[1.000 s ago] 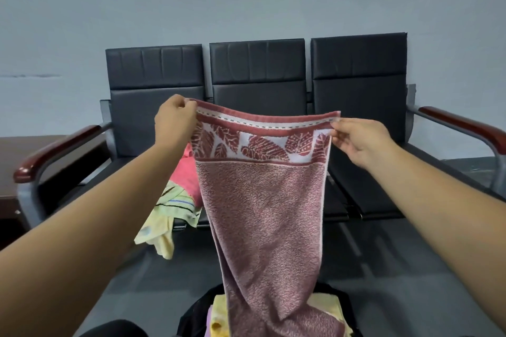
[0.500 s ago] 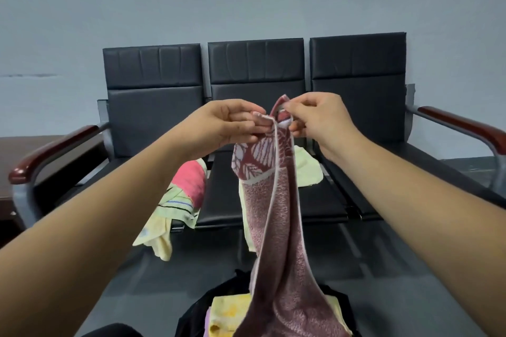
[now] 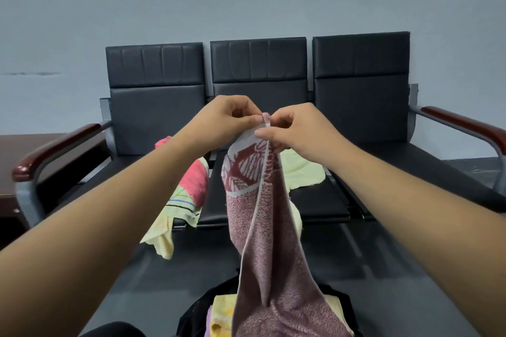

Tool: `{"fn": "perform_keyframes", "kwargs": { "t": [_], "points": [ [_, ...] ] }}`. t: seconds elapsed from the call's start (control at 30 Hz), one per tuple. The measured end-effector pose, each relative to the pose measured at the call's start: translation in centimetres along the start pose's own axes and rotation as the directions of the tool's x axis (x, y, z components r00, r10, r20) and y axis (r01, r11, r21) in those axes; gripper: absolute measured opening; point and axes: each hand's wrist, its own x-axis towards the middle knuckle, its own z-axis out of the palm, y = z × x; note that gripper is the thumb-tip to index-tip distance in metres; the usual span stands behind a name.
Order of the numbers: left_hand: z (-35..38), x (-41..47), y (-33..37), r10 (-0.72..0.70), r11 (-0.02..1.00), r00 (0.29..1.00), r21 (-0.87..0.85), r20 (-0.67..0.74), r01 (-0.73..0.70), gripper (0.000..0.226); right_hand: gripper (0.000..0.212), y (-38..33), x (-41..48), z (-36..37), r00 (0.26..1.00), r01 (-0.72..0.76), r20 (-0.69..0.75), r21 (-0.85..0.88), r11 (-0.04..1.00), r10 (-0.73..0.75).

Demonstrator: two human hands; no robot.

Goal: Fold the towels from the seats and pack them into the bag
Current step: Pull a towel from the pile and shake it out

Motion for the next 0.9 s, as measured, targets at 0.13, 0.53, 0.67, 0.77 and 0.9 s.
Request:
{"fn": "perform_keyframes", "kwargs": {
  "t": [0.13, 0.53, 0.67, 0.77, 0.9],
  "points": [
    [-0.1, -0.4, 0.4, -0.033, 0.994, 0.997, -0.103, 0.064, 0.04, 0.033, 0.013, 0.5, 0.1, 0.3, 0.999, -0.015, -0.036, 0.072, 0.997, 0.017],
    [-2.1, -1.3, -5.1, -0.189, 0.96, 0.913, -0.129, 0.361, 0.25, 0.046, 0.021, 4.8, 0.5, -2.9, 0.949, -0.228, -0.15, 0.283, 0.932, 0.277],
    [-2.3, -0.4, -4.6, -0.174, 0.981, 0.962, -0.045, 0.21, 0.187, 0.03, 0.013, 6.1, 1.5, -3.1, 0.911, -0.316, -0.152, 0.34, 0.886, 0.383],
    [-3.1, 1.4, -2.7, -0.109, 0.991, 0.994, -0.079, 0.019, 0.11, 0.021, 0.005, 4.4, 3.4, -4.2, 0.908, -0.278, -0.147, 0.486, 0.828, 0.392],
    [-5.8, 3.4, 1.6, -0.025, 0.896, 0.998, -0.444, -0.053, -0.001, 0.01, 0.021, -0.3, 5.4, -7.6, 0.977, -0.085, -0.018, 0.88, 0.468, 0.211]
  ]
}}
